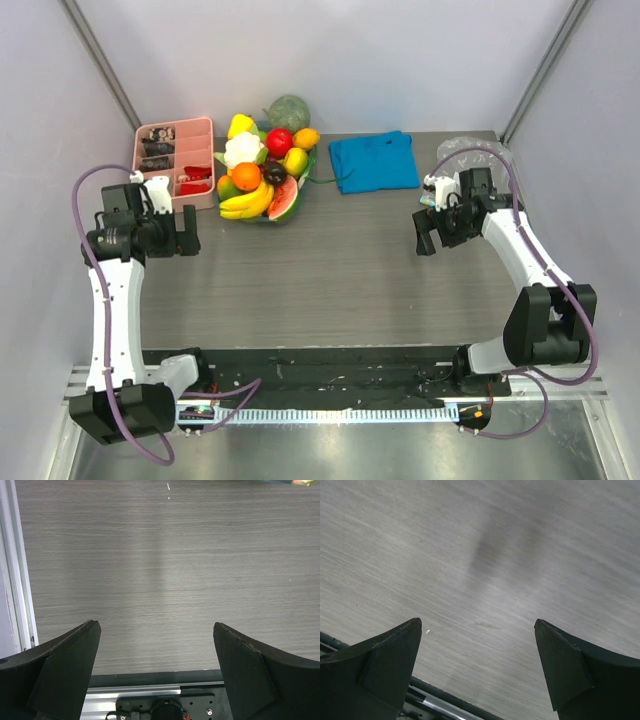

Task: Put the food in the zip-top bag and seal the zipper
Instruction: Pick up the zipper food storage bag at the center of the board.

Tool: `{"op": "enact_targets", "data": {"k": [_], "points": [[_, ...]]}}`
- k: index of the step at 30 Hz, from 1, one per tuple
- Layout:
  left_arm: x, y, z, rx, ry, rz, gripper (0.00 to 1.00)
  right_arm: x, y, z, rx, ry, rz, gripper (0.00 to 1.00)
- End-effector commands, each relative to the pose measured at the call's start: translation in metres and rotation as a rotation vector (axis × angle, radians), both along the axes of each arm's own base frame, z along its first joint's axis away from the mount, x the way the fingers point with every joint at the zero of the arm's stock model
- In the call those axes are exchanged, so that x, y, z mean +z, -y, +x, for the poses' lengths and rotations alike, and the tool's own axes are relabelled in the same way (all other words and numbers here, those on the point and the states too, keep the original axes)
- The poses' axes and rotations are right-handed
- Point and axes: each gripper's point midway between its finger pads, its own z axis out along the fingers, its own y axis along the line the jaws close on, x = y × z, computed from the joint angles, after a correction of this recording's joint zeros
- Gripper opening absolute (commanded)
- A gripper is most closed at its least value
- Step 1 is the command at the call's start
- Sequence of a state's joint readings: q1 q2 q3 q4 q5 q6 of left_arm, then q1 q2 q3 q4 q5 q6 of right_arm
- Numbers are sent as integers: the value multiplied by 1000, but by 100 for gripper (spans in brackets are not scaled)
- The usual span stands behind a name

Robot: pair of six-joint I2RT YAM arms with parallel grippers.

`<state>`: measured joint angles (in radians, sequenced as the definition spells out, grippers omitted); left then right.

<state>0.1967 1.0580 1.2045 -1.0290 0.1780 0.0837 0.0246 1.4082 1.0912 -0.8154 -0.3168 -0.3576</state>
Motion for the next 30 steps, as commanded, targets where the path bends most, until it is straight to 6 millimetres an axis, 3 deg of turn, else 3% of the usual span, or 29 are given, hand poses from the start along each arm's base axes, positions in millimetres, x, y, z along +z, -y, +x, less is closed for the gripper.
{"op": "enact_targets", "data": {"k": [1, 3, 5, 6, 9, 12, 14, 15, 16, 19, 22, 30], "points": [[31, -3, 25, 9, 108, 9, 100, 27, 8, 44, 3, 123, -55, 100], [33, -7, 29, 30, 110, 13, 100, 24, 9, 51, 10, 112, -68, 100], [39, -13, 37, 71, 117, 20, 100, 33, 12, 64, 13, 138, -80, 100], [41, -14, 39, 83, 121, 20, 100, 28, 16, 69, 4, 120, -79, 100], [51, -21, 50, 162, 130, 7, 100, 39, 31, 88, -32, 128, -64, 100], [62, -32, 59, 233, 154, 23, 100, 45, 60, 114, -67, 156, -94, 100], [67, -32, 61, 227, 182, 25, 100, 43, 84, 133, -77, 162, -144, 100], [72, -30, 65, 207, 213, 25, 100, 51, 96, 145, -88, 186, -180, 100], [75, -21, 66, 146, 232, 2, 100, 38, 108, 149, -93, 153, -199, 100], [91, 1, 66, 19, 322, -42, 100, 32, 130, 164, -53, 156, -295, 100], [102, 16, 65, -52, 379, -78, 100, 0, 147, 174, 24, 100, -391, 100], [94, 24, 69, -133, 358, -77, 100, -36, 178, 188, 218, 30, -583, 98]]}}
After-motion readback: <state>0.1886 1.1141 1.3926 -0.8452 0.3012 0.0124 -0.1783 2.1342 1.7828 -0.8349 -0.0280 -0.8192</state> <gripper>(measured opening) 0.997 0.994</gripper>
